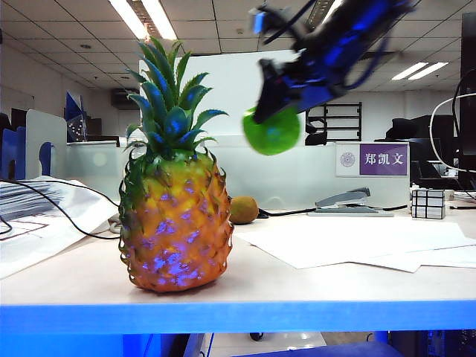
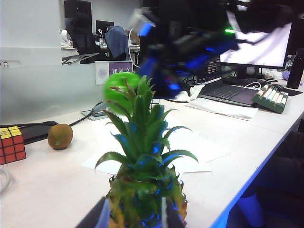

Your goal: Arrange all the fruits from large to small from left to right in a row.

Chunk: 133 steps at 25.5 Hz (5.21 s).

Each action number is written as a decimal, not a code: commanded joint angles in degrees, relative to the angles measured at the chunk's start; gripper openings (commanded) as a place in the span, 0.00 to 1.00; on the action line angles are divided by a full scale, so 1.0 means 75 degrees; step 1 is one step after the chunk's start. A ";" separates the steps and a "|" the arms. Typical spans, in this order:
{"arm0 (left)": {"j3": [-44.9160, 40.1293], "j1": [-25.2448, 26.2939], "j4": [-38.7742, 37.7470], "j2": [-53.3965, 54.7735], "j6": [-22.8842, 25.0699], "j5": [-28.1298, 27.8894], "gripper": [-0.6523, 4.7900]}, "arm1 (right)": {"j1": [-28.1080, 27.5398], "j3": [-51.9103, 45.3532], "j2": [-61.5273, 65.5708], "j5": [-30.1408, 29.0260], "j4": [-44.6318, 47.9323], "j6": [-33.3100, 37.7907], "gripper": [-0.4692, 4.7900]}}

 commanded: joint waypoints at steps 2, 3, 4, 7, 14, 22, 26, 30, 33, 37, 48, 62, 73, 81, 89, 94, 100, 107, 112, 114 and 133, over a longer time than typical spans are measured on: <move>0.0009 0.0000 0.0149 0.0009 -0.0038 0.0052 0.40 | 0.0023 -0.1684 -0.1413 0.0676 0.1597 0.0676 0.08; 0.0009 0.0000 0.0152 0.0009 -0.0038 0.0067 0.40 | 0.0023 -0.1985 -0.1670 0.0828 0.1693 0.0673 0.08; 0.0009 0.0000 0.0149 0.0009 -0.0038 0.0064 0.40 | 0.0023 -0.2232 -0.1877 0.0938 0.1728 0.0679 0.08; 0.0009 0.0000 0.0149 0.0009 -0.0047 0.0070 0.40 | 0.0023 -0.2853 -0.2343 0.0976 0.1690 0.0918 0.08; 0.0009 0.0003 0.0160 0.0009 -0.0064 0.0047 0.40 | 0.0230 -0.3949 -0.2530 0.0906 0.1722 0.1460 0.08; 0.0009 0.0000 0.0157 0.0006 -0.0131 0.0061 0.40 | 0.1367 -0.4637 -0.2538 0.1110 0.2124 0.2069 0.08; 0.0009 0.0000 0.0157 0.0006 -0.0152 0.0061 0.40 | 0.2087 -0.4724 -0.2535 0.1941 0.2136 0.2072 0.08; 0.0009 0.0000 0.0157 0.0003 -0.0154 0.0064 0.40 | 0.2518 -0.4794 -0.2538 0.2570 0.2113 0.2253 0.08; 0.0009 0.0000 0.0154 0.0006 -0.0154 0.0064 0.40 | 0.2594 -0.4940 -0.2538 0.2978 0.2127 0.2352 0.08; 0.0009 0.0000 0.0154 0.0006 -0.0154 0.0085 0.40 | 0.2591 -0.5184 -0.2538 0.3040 0.2130 0.2600 0.08; 0.0009 0.0000 0.0154 0.0006 -0.0154 0.0090 0.40 | 0.2588 -0.5537 -0.2535 0.3037 0.2192 0.2844 0.08; 0.0009 0.0000 0.0154 0.0006 -0.0169 0.0093 0.40 | 0.2570 -0.5811 -0.2535 0.3010 0.2530 0.3048 0.38; 0.0009 0.0000 0.0154 0.0006 -0.0172 0.0093 0.40 | 0.2570 -0.5808 -0.2535 0.3235 0.2716 0.3051 0.67; 0.0009 0.0000 0.0154 0.0006 -0.0172 0.0096 0.40 | 0.2538 -0.5808 -0.2535 0.3241 0.2935 0.3072 0.99; 0.0009 0.0000 0.0152 0.0006 -0.0172 0.0093 0.40 | 0.2524 -0.5808 -0.2535 0.3264 0.3311 0.3066 1.00; 0.0009 0.0000 0.0152 0.0006 -0.0172 0.0093 0.40 | 0.2168 -0.5802 -0.2532 0.3287 0.4377 0.2993 1.00; 0.0009 0.0000 0.0152 0.0006 -0.0175 0.0093 0.40 | 0.1198 -0.5569 -0.2468 0.2430 0.5514 0.2783 1.00; 0.0009 0.0000 0.0154 0.0006 -0.0172 0.0090 0.40 | -0.0117 -0.3756 -0.1043 0.0443 0.5706 0.2060 1.00; 0.0009 0.0000 0.0152 0.0006 -0.0169 0.0061 0.40 | -0.0641 -0.1486 0.0941 -0.0437 0.5164 0.2034 1.00; 0.0009 0.0000 0.0154 0.0006 -0.0157 0.0061 0.40 | -0.0775 -0.0516 0.1740 -0.0673 0.4829 0.2025 1.00; 0.0009 0.0003 0.0128 0.0006 -0.0085 -0.0204 0.40 | -0.0938 0.4922 0.5858 -0.1714 0.2005 0.1658 1.00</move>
